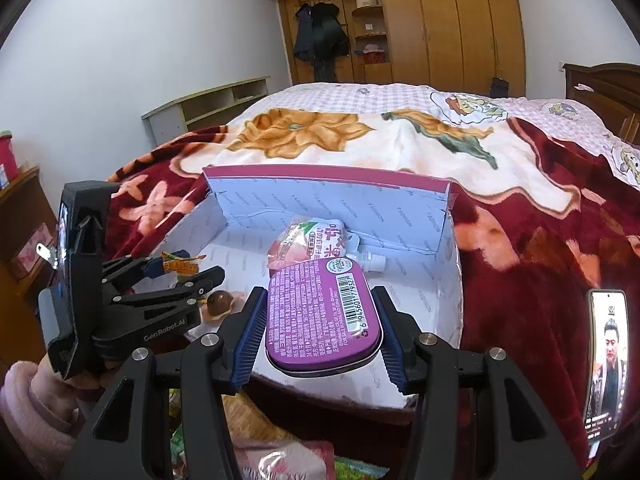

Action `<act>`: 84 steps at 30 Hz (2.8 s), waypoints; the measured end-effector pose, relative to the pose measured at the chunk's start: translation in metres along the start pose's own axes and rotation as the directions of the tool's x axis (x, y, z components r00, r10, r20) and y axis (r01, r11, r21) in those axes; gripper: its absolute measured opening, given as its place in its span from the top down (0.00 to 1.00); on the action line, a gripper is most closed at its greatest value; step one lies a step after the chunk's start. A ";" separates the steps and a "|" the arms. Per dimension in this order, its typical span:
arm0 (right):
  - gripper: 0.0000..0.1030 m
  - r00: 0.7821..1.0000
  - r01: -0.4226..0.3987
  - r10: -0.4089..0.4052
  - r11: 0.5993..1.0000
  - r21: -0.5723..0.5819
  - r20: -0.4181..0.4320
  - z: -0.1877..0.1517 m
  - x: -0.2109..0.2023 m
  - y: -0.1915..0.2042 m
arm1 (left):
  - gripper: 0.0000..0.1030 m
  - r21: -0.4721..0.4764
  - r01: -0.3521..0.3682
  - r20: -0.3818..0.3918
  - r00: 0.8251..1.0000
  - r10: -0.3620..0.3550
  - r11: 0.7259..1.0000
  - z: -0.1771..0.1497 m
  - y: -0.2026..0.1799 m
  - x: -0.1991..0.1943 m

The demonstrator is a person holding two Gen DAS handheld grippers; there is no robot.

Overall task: Organize snacks
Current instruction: 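Release gummy packet into the box with the left tool while the right releases the tin, then lift both open tools out of the box toward the snack pile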

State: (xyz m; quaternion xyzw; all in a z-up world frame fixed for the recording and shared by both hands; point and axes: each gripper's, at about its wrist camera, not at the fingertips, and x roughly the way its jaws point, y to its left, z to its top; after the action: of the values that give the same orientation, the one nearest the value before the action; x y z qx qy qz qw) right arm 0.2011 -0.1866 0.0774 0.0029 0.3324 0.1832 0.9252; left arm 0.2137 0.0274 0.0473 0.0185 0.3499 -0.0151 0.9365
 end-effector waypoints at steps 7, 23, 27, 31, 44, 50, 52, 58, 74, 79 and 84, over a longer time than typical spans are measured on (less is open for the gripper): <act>0.49 1.000 0.010 -0.010 1.000 0.011 -0.021 0.004 0.016 -0.004 | 0.43 0.012 0.008 0.004 1.000 -0.008 1.000 -0.001 -0.001 0.001; 0.48 0.999 0.020 -0.019 0.999 0.024 -0.046 0.004 0.031 -0.009 | 0.27 0.019 0.043 0.013 0.999 -0.044 0.999 0.000 -0.006 -0.004; 0.39 0.999 0.030 -0.030 0.999 0.013 -0.027 0.004 0.027 -0.008 | 0.27 0.016 0.057 0.022 0.998 -0.057 0.998 0.001 -0.005 -0.009; 0.36 1.000 0.024 -0.024 1.000 0.002 -0.003 0.006 0.018 -0.005 | 0.27 0.031 0.090 0.035 0.995 -0.091 0.995 0.004 -0.006 -0.019; 0.36 0.999 0.014 -0.014 1.000 0.008 0.041 0.001 -0.013 0.001 | 0.27 0.088 0.103 0.113 0.987 -0.113 0.991 0.015 -0.014 -0.068; 0.36 0.998 0.012 -0.013 1.000 0.018 0.057 -0.005 -0.029 0.004 | 0.27 0.079 0.126 0.100 0.986 -0.134 0.989 0.007 -0.018 -0.081; 0.36 0.998 0.009 -0.010 1.000 0.021 0.059 -0.008 -0.034 0.005 | 0.27 0.078 0.131 0.093 0.986 -0.138 0.988 0.002 -0.018 -0.085; 0.36 0.998 0.003 -0.004 1.000 0.028 0.059 -0.019 -0.045 0.009 | 0.27 0.075 0.137 0.078 0.987 -0.143 0.988 -0.012 -0.019 -0.096; 0.36 0.999 -0.013 0.011 0.998 0.058 0.037 -0.058 -0.072 0.024 | 0.27 0.054 0.127 -0.008 0.992 -0.127 0.990 -0.059 -0.016 -0.099; 0.36 0.999 -0.017 0.016 0.998 0.056 0.028 -0.068 -0.079 0.029 | 0.27 0.048 0.126 -0.027 0.992 -0.125 0.991 -0.071 -0.017 -0.096; 0.36 0.999 -0.031 0.031 0.998 0.051 0.017 -0.076 -0.083 0.035 | 0.34 0.042 0.139 -0.017 0.990 -0.138 0.989 -0.075 -0.017 -0.097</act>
State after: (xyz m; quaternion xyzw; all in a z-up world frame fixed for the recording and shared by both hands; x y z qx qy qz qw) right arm 0.0834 -0.1909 0.0741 0.0333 0.3293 0.1888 0.9245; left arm 0.0905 0.0157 0.0542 0.0145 0.3566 -0.0876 0.9300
